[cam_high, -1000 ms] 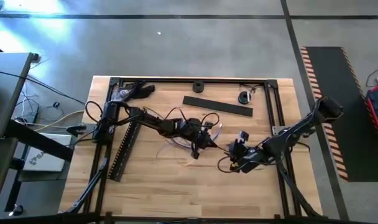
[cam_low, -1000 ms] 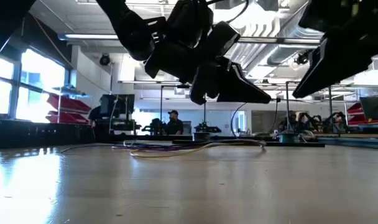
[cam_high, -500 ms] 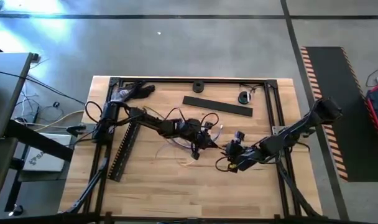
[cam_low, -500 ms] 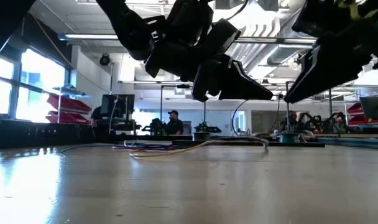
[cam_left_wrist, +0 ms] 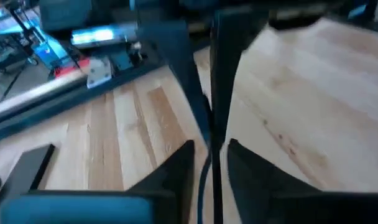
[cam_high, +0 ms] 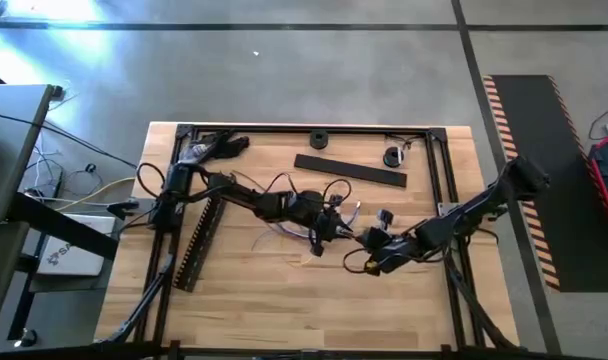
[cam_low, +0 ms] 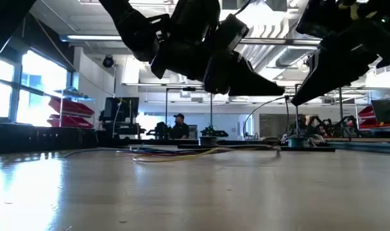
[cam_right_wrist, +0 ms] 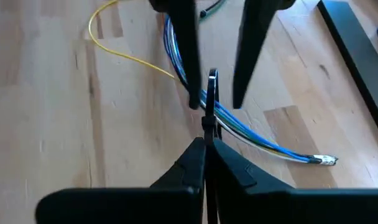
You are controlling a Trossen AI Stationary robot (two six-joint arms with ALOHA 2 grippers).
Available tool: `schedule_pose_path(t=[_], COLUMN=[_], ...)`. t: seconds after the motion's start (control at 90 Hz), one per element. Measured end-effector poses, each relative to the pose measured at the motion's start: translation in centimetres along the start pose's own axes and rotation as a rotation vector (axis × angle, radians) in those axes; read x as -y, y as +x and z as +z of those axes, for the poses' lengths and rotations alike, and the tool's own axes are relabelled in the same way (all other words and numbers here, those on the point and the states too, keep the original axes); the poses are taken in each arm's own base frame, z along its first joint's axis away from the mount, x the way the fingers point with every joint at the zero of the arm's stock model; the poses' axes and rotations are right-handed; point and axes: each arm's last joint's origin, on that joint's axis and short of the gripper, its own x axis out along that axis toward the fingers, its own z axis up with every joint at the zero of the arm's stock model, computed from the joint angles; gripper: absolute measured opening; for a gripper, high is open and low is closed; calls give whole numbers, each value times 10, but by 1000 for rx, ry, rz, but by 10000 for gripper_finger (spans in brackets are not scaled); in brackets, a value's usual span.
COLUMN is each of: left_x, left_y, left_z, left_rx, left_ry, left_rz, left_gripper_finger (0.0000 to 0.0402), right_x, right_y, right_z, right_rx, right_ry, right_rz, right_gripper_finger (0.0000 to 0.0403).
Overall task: Ziptie cables
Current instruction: Insert the right cable zip tie into the cable wires
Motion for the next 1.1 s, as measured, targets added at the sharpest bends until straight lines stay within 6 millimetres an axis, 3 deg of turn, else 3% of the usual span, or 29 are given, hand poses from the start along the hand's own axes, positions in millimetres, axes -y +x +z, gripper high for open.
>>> schedule_pose_path(t=[0.144,0.289,0.633,1.1], left_x=[5,13,18,18], left_y=[2,6,12,13], left_z=[2,0,-4,-7], left_rx=[-6,-24,1,-18], left_ry=[20,92,128,137], left_rz=[23,41,66,109], left_gripper_finger=[153,155,78,7], right_x=[0,0,-1,-1], right_y=[0,0,0,0], right_z=[1,1,1,1], right_rx=[0,0,-4,-13], right_ry=[7,24,27,35], right_rz=[6,12,21,34], right_gripper_finger=[0,0,0,0])
